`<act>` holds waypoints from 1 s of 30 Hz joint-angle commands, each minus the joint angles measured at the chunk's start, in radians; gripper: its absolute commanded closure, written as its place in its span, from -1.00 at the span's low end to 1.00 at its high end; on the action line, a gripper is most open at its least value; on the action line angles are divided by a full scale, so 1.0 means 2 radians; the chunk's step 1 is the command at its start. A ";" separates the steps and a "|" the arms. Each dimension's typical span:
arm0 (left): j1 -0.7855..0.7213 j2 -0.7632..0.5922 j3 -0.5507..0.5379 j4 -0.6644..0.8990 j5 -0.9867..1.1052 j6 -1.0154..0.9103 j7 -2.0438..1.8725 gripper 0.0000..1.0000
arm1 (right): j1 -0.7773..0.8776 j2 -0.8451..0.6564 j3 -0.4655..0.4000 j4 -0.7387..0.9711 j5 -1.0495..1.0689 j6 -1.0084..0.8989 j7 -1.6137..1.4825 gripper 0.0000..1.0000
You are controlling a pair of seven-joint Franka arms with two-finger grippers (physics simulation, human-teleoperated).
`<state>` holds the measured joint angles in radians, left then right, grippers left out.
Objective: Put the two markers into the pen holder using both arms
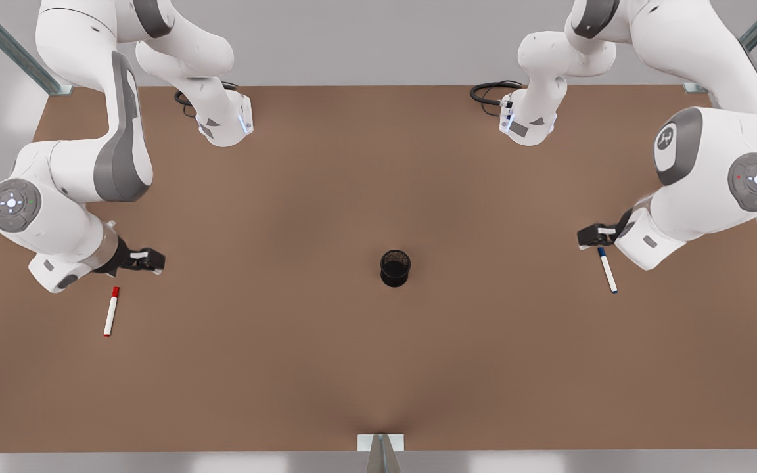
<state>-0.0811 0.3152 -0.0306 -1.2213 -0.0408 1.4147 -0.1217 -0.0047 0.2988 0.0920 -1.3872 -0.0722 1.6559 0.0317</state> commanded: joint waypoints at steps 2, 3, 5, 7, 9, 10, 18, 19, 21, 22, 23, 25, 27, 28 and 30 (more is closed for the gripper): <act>0.017 0.007 0.001 -0.034 0.005 0.096 0.029 -1.00 | -0.001 -0.001 0.000 0.000 -0.001 0.030 0.009 -1.00; 0.024 0.009 0.008 -0.072 0.005 0.138 0.034 -1.00 | -0.001 -0.001 0.000 0.000 -0.001 0.030 0.009 -1.00; 0.026 0.018 0.072 -0.196 -0.006 0.306 0.078 -1.00 | -0.006 0.006 0.000 -0.001 -0.001 0.039 0.010 -1.00; 0.045 0.046 0.091 -0.231 -0.032 0.383 0.121 -1.00 | -0.015 0.013 0.000 -0.013 -0.001 0.061 0.009 -1.00; 0.049 0.056 0.110 -0.278 -0.062 0.446 0.178 -1.00 | -0.022 0.020 0.001 -0.027 -0.001 0.076 0.008 -1.00; 0.054 0.070 0.117 -0.279 -0.098 0.455 0.213 -1.00 | -0.022 0.029 0.001 -0.027 -0.001 0.081 0.008 -1.00; 0.062 0.105 0.142 -0.325 -0.132 0.493 0.354 -1.00 | -0.030 0.057 0.002 -0.031 0.000 0.108 0.008 -1.00; 0.062 0.108 0.143 -0.337 -0.132 0.511 0.369 -1.00 | -0.030 0.069 0.002 -0.037 -0.001 0.118 0.008 -1.00; 0.062 0.109 0.143 -0.358 -0.131 0.538 0.396 -1.00 | -0.041 0.075 0.002 -0.076 -0.001 0.165 0.005 -1.00; 0.061 0.109 0.147 -0.367 -0.131 0.547 0.406 -1.00 | -0.048 0.084 0.002 -0.077 -0.001 0.171 0.004 -1.00; 0.061 0.110 0.147 -0.379 -0.131 0.565 0.415 -1.00 | -0.051 0.090 0.002 -0.078 -0.001 0.176 -0.002 -1.00; 0.060 0.110 0.147 -0.381 -0.131 0.567 0.418 -1.00 | -0.054 0.094 0.002 -0.078 -0.001 0.177 -0.002 -1.00; 0.060 0.112 0.147 -0.381 -0.131 0.570 0.418 -1.00 | -0.055 0.103 0.004 -0.096 -0.001 0.189 -0.002 -1.00; 0.060 0.118 0.147 -0.381 -0.131 0.574 0.418 -1.00 | -0.067 0.103 0.005 -0.112 -0.001 0.210 -0.003 -1.00; 0.059 0.121 0.147 -0.381 -0.131 0.574 0.418 -0.97 | -0.085 0.120 0.004 -0.118 -0.001 0.235 -0.021 -1.00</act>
<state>0.0373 0.5556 0.2633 -1.9841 -0.3048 2.5128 0.4339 -0.1644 0.5362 0.0993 -1.6158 -0.0753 2.0303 0.0336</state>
